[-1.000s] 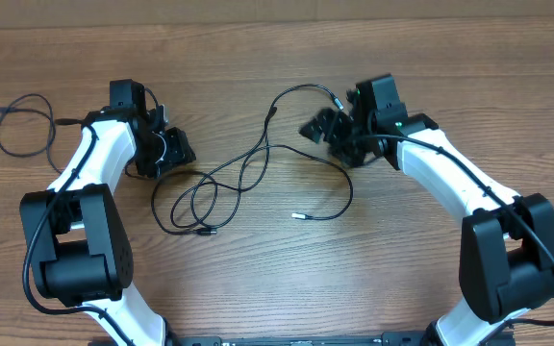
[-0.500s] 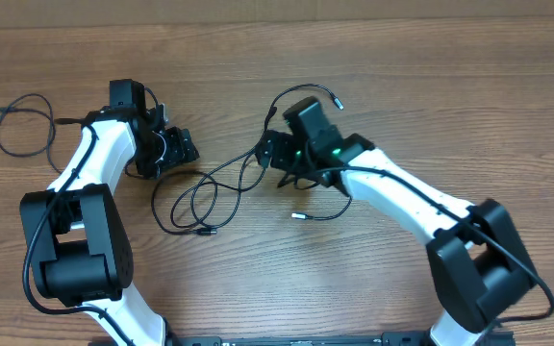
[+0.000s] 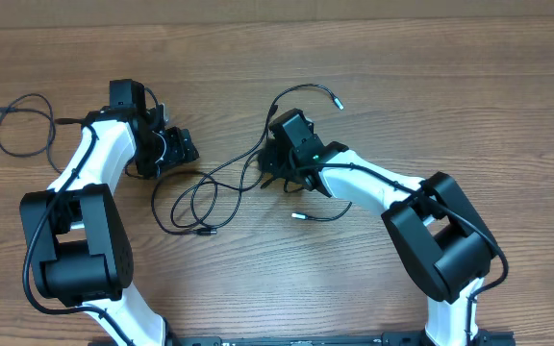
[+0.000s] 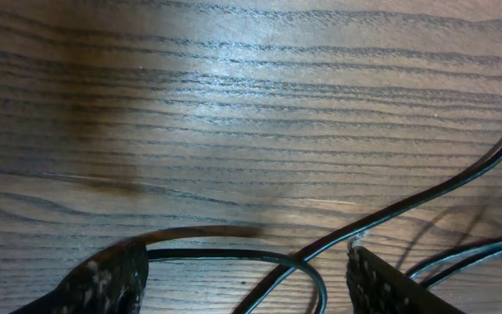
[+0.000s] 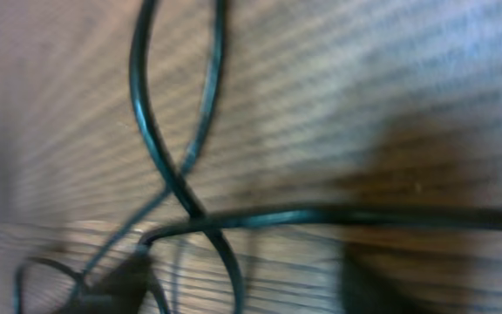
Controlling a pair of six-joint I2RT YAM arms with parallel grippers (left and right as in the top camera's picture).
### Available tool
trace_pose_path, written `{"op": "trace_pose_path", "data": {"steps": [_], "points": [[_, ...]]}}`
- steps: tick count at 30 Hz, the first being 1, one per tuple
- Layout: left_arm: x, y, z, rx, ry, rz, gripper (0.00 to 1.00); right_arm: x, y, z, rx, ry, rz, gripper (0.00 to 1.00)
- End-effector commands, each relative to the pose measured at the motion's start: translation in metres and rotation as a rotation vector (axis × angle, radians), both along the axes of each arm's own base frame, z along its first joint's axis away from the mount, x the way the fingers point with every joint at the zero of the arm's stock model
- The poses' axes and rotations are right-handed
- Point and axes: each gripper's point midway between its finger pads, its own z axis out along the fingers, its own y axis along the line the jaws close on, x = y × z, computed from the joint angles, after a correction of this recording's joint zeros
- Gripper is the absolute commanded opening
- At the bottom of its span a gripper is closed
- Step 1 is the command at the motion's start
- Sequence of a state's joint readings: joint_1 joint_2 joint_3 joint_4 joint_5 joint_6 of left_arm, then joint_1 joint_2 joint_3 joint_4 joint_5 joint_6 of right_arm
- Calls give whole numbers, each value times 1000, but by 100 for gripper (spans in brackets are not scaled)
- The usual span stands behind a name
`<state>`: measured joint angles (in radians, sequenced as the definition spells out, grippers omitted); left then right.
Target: Untangle cables
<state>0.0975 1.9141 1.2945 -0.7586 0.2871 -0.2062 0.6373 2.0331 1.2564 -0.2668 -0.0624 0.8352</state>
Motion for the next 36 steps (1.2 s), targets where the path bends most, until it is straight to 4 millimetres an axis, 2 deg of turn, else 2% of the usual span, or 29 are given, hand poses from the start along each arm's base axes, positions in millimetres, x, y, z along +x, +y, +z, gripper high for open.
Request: {"op": "trace_pose_path", "data": {"steps": [1, 2, 4, 6, 12, 15, 20, 28, 31, 36], "points": [[-4, -2, -7, 4, 16, -7, 73, 1, -4, -8, -20, 7, -14, 4], [-3, -2, -7, 4, 16, -7, 75, 3, -7, -7, -23, 5, -15, 4], [-3, -2, -6, 6, 9, -23, 86, 6, -16, -2, -26, 11, -33, 4], [-2, -7, -5, -14, -7, -63, 92, 9, -30, 6, -25, 22, -57, 4], [2, -45, 13, -214, -120, -261, 99, 20, -90, 38, -93, 6, -68, 4], [1, -62, 26, -315, -181, -353, 100, 21, -130, 49, -129, 33, -110, 4], [1, -66, 28, -335, -197, -375, 100, 20, -196, 55, -153, 99, -220, 4], [0, -71, 28, -333, -200, -396, 100, 19, -276, 59, -139, 162, -340, 4], [-1, -76, 28, -328, -199, -412, 100, 17, -289, 64, -75, 195, -373, 4], [-2, -88, 27, -318, -202, -447, 100, 13, -285, 69, 38, 224, -363, 4]]}}
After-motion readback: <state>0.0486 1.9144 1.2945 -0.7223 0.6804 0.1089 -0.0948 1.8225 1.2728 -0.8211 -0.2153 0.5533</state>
